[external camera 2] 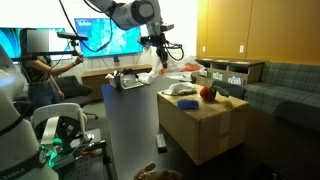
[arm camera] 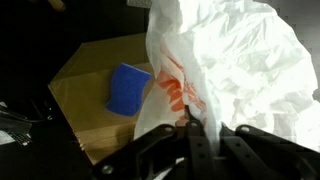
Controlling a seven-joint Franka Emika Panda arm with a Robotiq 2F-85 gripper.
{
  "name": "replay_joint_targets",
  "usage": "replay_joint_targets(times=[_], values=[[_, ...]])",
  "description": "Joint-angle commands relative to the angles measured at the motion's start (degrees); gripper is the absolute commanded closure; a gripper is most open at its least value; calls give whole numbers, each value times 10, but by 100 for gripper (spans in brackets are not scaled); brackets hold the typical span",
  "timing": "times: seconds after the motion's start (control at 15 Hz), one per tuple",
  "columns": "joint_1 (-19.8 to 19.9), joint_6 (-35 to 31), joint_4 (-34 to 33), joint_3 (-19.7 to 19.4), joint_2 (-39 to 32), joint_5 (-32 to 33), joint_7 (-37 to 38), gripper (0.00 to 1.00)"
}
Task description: Pick up all the objects on the table and put them on the box, then pick up all the object on the box and put them on the table
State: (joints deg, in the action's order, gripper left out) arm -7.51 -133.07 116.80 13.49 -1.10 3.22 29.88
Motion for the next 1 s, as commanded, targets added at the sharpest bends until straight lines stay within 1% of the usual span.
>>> replay_joint_targets(times=[0.0,0.13,0.47,0.93], values=[[-16,7,-89,-18,-70,10,38,100],[-21,2,-118,-32,-99,11,66,100],[-50,18,-188,-70,-174,25,164,100],[-85,62,-274,-98,-258,13,242,100]])
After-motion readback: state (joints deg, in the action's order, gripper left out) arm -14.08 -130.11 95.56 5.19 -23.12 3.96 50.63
